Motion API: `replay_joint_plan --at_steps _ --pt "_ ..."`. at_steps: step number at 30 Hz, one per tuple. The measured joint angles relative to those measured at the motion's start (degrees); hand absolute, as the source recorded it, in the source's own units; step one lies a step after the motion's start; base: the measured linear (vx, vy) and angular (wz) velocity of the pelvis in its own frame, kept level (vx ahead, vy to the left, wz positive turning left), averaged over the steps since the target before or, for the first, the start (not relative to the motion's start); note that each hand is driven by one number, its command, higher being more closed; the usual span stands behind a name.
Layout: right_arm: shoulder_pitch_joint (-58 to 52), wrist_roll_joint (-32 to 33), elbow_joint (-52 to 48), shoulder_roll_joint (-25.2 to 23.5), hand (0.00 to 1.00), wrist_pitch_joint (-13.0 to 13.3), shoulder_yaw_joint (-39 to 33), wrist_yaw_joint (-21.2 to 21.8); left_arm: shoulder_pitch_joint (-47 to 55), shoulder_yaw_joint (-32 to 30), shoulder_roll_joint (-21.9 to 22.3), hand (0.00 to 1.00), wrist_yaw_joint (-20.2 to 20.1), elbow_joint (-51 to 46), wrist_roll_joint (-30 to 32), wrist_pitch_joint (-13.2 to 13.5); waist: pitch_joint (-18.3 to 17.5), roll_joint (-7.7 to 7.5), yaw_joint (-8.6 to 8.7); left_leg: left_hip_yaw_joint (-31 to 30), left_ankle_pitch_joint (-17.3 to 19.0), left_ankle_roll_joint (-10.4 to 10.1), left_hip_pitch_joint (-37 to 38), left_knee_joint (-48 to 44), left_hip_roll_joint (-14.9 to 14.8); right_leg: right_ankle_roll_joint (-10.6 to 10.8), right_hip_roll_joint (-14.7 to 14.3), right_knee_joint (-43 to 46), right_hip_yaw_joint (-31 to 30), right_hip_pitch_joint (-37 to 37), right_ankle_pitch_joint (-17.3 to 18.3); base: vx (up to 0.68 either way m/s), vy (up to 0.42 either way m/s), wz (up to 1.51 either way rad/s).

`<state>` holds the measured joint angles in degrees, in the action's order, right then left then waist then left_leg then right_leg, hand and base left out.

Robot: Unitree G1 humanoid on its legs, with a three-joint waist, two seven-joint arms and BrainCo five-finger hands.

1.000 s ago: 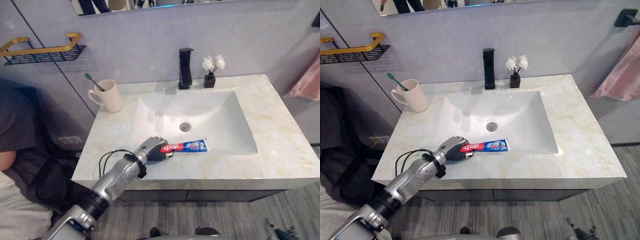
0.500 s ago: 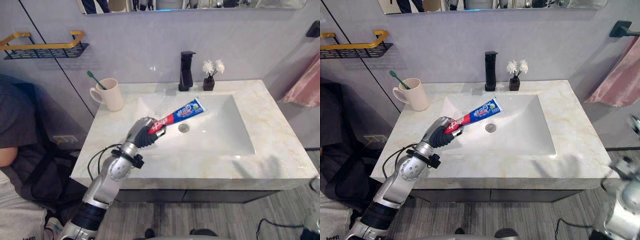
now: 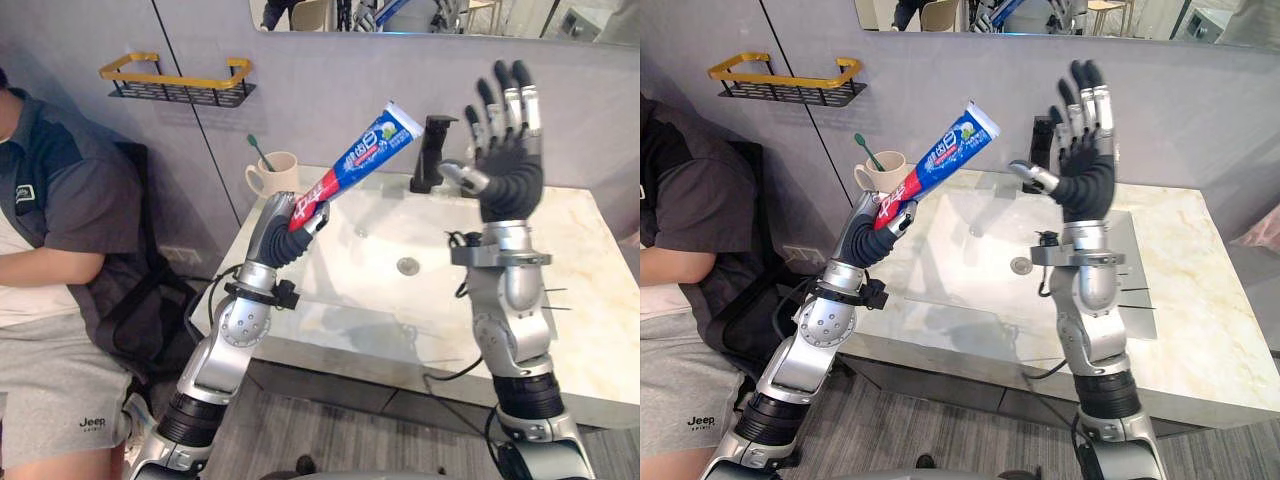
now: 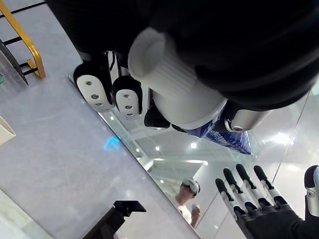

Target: Organize washtable

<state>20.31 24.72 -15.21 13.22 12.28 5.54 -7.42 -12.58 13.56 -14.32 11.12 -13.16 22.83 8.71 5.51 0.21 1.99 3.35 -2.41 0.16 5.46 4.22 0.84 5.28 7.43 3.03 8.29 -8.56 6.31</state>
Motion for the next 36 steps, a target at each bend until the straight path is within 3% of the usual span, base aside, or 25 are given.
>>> replay_joint_plan --at_steps 10,19,20,27,36 --pt "1.06 5.96 4.66 -2.54 0.00 -1.68 7.73 0.38 -0.09 3.84 2.07 1.00 1.81 -0.09 -1.96 -1.13 -0.03 -0.07 0.14 -0.29 -1.48 0.32 -0.05 1.24 0.40 0.20 0.42 0.09 0.90 0.81 -0.24 -0.05 0.000 0.02" --pt "3.19 16.47 8.86 -4.56 0.00 -2.42 13.26 2.69 -0.40 9.27 3.55 1.00 1.74 -0.09 -1.90 -2.23 -0.46 -0.52 0.20 -0.31 -2.08 0.23 -1.09 1.26 0.22 -0.02 0.18 -0.23 0.90 1.78 -0.80 -0.01 -0.003 0.00" --pt "3.55 17.99 9.82 -4.97 1.00 -2.41 13.56 2.70 -0.46 9.39 3.51 1.00 1.75 -0.04 -1.89 -2.81 -0.58 -0.72 0.25 -0.34 -2.23 0.20 -1.39 1.25 0.18 -0.15 0.06 -0.35 0.95 1.95 -1.00 0.00 0.000 0.00" --pt "4.57 24.00 12.59 -4.96 1.00 -1.95 15.06 3.27 -3.33 11.97 3.33 1.00 1.41 2.97 -1.89 -4.43 -0.67 -0.87 0.21 -0.35 -2.88 0.28 -1.68 1.28 0.10 -0.22 -0.16 -1.10 0.88 1.96 -1.94 -0.04 -0.007 0.00" --pt "4.76 24.19 14.19 -2.68 1.00 -2.52 15.32 5.20 -3.43 13.90 3.18 1.00 0.86 6.58 -1.92 -4.13 -0.70 -0.92 0.17 0.23 -3.34 0.51 -2.24 1.34 0.00 -0.03 -0.19 -1.43 -0.14 2.83 -3.01 -0.04 0.004 -0.05"
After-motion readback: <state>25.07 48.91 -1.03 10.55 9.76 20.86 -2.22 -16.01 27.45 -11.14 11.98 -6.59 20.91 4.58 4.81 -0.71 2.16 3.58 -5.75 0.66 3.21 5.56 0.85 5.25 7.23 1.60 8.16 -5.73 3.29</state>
